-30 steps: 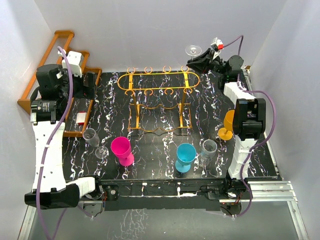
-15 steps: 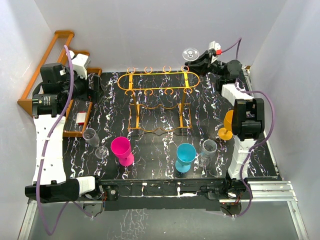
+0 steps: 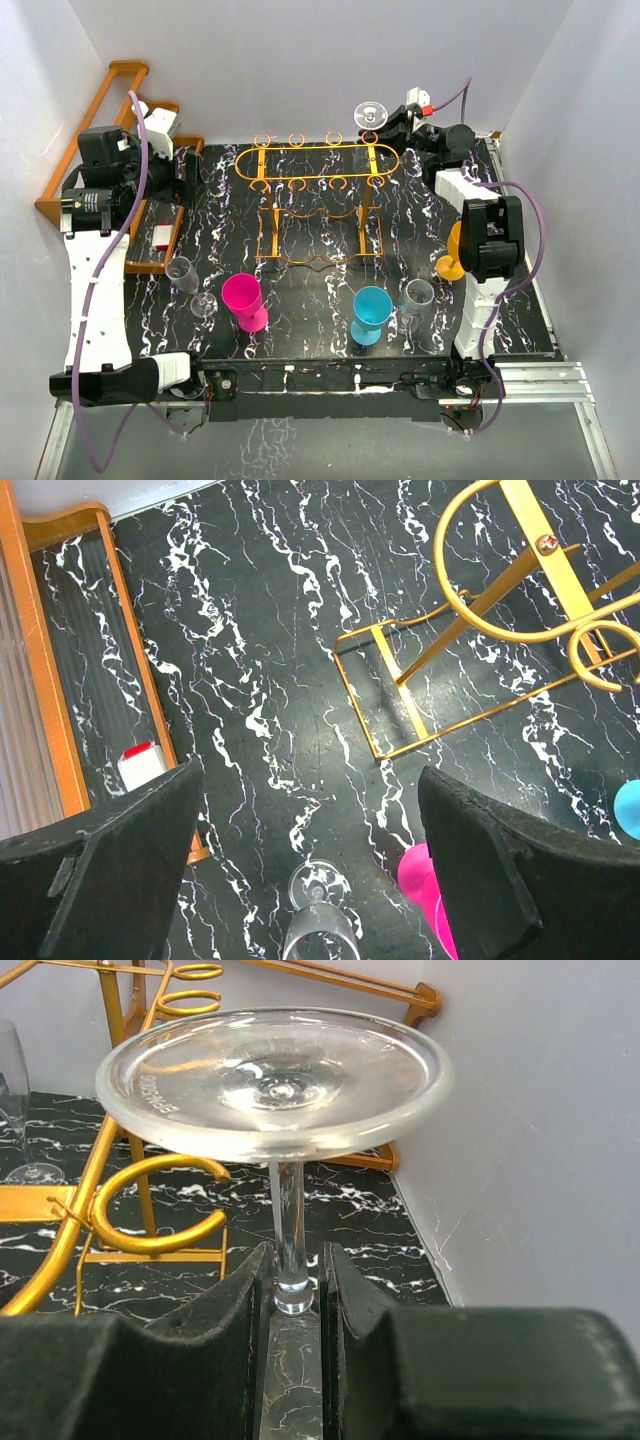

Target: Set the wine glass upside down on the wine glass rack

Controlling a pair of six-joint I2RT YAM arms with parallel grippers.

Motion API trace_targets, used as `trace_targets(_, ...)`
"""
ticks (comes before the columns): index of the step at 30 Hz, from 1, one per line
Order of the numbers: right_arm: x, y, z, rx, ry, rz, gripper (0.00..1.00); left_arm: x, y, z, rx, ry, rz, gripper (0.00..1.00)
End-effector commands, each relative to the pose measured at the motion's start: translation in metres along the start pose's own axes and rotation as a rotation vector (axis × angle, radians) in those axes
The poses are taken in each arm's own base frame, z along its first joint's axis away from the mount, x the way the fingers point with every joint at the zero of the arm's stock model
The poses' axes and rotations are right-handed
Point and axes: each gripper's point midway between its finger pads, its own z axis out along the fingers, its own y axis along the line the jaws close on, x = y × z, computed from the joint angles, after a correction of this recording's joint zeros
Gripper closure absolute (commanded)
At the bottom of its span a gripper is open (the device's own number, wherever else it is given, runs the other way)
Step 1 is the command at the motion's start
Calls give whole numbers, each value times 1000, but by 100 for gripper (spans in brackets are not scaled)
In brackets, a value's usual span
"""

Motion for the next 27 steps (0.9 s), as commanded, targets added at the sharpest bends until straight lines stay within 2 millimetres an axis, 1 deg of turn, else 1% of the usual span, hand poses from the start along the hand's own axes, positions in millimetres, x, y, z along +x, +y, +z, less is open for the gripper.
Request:
trace_targets(1, -31, 7, -2, 0, -33, -117, 92, -6, 0, -13, -21, -29, 18, 13)
trace_targets(4, -31, 9, -6, 7, -31, -115, 92, -8, -1, -14, -20, -35, 15, 13)
trace_targets(8, -30, 15, -8, 1, -29, -120, 92, -7, 0, -13, -23, -33, 13, 13)
trace_targets(12, -31, 22, -9, -6, -27, -132, 92, -7, -3, -13, -9, -37, 9, 12)
trace_targets(20, -34, 30, -9, -8, -31, -146, 92, -4, -4, -13, -7, -31, 12, 12)
trace_targets(24, -31, 34, -8, -18, -29, -141, 92, -1, -5, -10, 1, -27, 0, 12)
trace_targets(27, -30, 36, -9, -17, -28, -136, 92, 2, 0, -9, -22, -10, -3, 12)
